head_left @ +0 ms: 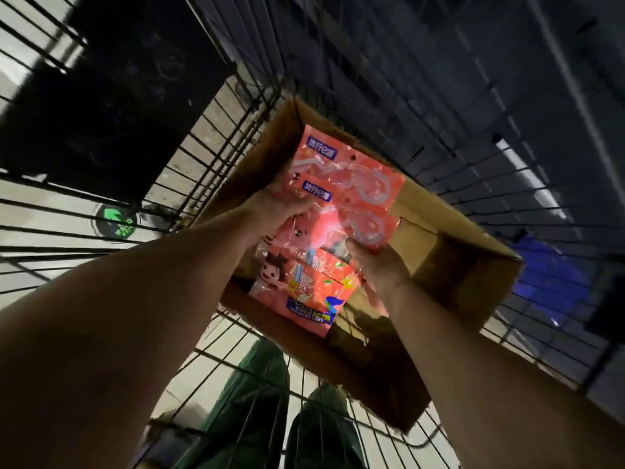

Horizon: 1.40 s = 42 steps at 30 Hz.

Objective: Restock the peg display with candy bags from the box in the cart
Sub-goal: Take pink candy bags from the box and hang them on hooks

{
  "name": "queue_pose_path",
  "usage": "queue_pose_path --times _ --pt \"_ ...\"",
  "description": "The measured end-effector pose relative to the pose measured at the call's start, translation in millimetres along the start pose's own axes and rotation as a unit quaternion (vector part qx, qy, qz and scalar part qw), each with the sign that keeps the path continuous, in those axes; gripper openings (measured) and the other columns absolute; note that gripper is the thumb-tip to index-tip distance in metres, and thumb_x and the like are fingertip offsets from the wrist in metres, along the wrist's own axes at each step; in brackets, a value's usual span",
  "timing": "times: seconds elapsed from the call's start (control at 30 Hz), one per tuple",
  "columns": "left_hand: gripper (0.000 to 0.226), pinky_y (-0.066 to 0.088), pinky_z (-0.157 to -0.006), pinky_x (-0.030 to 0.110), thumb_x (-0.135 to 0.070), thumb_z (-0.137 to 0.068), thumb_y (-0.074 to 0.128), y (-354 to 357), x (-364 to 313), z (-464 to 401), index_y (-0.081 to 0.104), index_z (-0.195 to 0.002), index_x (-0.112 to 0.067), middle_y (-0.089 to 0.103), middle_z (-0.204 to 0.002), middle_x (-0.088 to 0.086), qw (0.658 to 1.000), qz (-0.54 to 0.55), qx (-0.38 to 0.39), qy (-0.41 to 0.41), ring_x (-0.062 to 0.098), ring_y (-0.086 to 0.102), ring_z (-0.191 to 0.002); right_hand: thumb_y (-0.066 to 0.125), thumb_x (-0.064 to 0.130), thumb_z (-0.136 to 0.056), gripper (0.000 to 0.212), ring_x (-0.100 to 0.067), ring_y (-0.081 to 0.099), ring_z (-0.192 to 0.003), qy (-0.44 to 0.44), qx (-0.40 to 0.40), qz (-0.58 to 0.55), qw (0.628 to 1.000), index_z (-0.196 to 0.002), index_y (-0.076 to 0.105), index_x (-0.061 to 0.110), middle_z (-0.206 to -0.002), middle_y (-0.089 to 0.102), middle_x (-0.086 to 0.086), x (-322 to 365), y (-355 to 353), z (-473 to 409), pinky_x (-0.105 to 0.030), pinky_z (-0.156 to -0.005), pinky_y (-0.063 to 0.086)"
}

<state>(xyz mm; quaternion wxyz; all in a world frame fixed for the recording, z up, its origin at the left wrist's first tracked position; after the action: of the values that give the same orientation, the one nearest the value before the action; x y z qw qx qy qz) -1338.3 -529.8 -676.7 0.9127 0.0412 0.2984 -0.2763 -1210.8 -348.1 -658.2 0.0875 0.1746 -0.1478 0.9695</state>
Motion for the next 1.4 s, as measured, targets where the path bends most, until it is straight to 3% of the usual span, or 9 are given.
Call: queue_pose_path --times 0.13,0.3,0.47,0.53,0.67,0.8,1.1,1.27,1.4 --pt "0.012 0.058 -0.065 0.023 -0.014 -0.084 0.077 0.7 -36.3 43.0 0.072 -0.091 -0.023 0.077 -0.079 -0.005 0.998 0.005 0.020 0.056 0.014 0.073 -0.080 0.075 0.047 -0.083 0.024 -0.010 0.055 -0.077 -0.030 -0.029 -0.009 0.999 -0.089 0.059 0.030 -0.082 0.057 0.014 15.7 -29.0 42.8 -0.029 -0.083 0.042" --pt "0.024 0.058 -0.091 0.038 -0.030 -0.088 0.075 15.1 -104.8 104.7 0.071 -0.110 -0.020 0.077 -0.101 0.003 0.989 -0.067 0.025 0.127 0.017 0.073 -0.094 0.072 0.045 -0.086 0.022 -0.018 0.070 -0.083 -0.106 -0.042 -0.069 0.991 -0.080 0.073 0.025 -0.082 0.075 0.008 36.1 -62.9 102.9 -0.040 -0.089 0.055" --pt "0.025 0.060 -0.067 0.040 -0.042 -0.085 0.076 50.8 -194.9 170.8 0.075 -0.079 -0.018 0.073 -0.070 0.001 0.976 -0.077 0.005 0.203 0.015 0.066 -0.059 0.068 0.041 -0.090 0.021 -0.005 0.070 -0.071 -0.211 -0.090 -0.115 0.966 -0.084 0.071 0.021 -0.077 0.074 0.012 68.3 -127.6 180.3 -0.031 -0.075 0.060" --pt "0.031 0.058 -0.077 0.035 -0.052 -0.079 0.077 75.6 -232.0 203.3 0.076 -0.091 -0.023 0.075 -0.077 -0.005 0.965 -0.059 0.010 0.256 0.007 0.069 -0.070 0.057 0.019 -0.100 0.026 0.001 0.065 -0.064 -0.258 -0.094 -0.139 0.951 -0.077 0.066 0.018 -0.069 0.071 0.015 78.0 -161.1 213.9 -0.020 -0.065 0.054" --pt "0.031 0.050 -0.092 0.033 -0.059 -0.081 0.072 153.2 -286.1 273.9 0.067 -0.101 -0.036 0.071 -0.109 -0.003 0.937 -0.082 0.071 0.332 0.015 0.066 -0.103 0.067 0.044 -0.090 0.026 -0.017 0.071 -0.086 -0.312 -0.185 -0.161 0.918 -0.089 0.076 0.020 -0.088 0.077 0.004 61.6 -247.2 281.3 -0.038 -0.081 0.058" --pt "0.005 0.052 -0.069 0.017 -0.028 -0.099 0.061 265.6 -302.9 356.4 0.063 -0.099 -0.032 0.072 -0.102 -0.007 0.905 -0.105 0.159 0.379 0.004 0.071 -0.090 0.067 0.027 -0.093 0.014 -0.006 0.066 -0.066 -0.345 -0.256 -0.236 0.872 -0.082 0.072 0.019 -0.076 0.074 0.008 0.5 -341.4 351.9 -0.028 -0.065 0.053" --pt "0.018 0.048 -0.057 0.014 -0.031 -0.098 0.063 551.0 -212.8 538.8 0.065 -0.114 -0.023 0.069 -0.093 -0.013 0.867 -0.091 0.289 0.395 -0.003 0.064 -0.083 0.070 -0.002 -0.081 0.016 -0.022 0.070 -0.066 -0.353 -0.380 -0.397 0.757 -0.091 0.068 0.010 -0.079 0.073 -0.007 -248.8 -532.1 518.3 -0.030 -0.057 0.056" --pt "0.025 0.049 -0.087 0.034 -0.036 -0.095 0.065 678.7 -154.5 603.0 0.070 -0.115 -0.022 0.074 -0.101 -0.008 0.842 -0.130 0.375 0.365 0.013 0.069 -0.106 0.081 0.022 -0.078 0.019 -0.032 0.074 -0.085 -0.328 -0.440 -0.462 0.696 -0.092 0.070 0.016 -0.092 0.076 -0.010 -370.4 -595.7 569.8 -0.049 -0.079 0.061" --pt "0.035 0.045 -0.106 0.044 -0.033 -0.096 0.064 756.5 -120.3 627.9 0.064 -0.129 -0.020 0.075 -0.110 -0.007 0.805 -0.190 0.441 0.348 0.007 0.068 -0.105 0.078 0.019 -0.084 0.038 -0.025 0.073 -0.084 -0.295 -0.482 -0.495 0.660 -0.116 0.059 0.012 -0.101 0.072 -0.008 -444.3 -632.5 575.3 -0.035 -0.066 0.062"
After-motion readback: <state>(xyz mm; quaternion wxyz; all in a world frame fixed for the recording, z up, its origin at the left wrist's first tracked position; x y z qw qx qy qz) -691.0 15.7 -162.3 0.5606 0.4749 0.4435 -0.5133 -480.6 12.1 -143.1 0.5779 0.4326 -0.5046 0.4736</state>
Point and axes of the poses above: each hand's wrist, its own z-axis away from the middle knuckle, its own y-axis out of the palm, x = y × z, the point moved 7 cm from there along -z, towards the middle knuckle
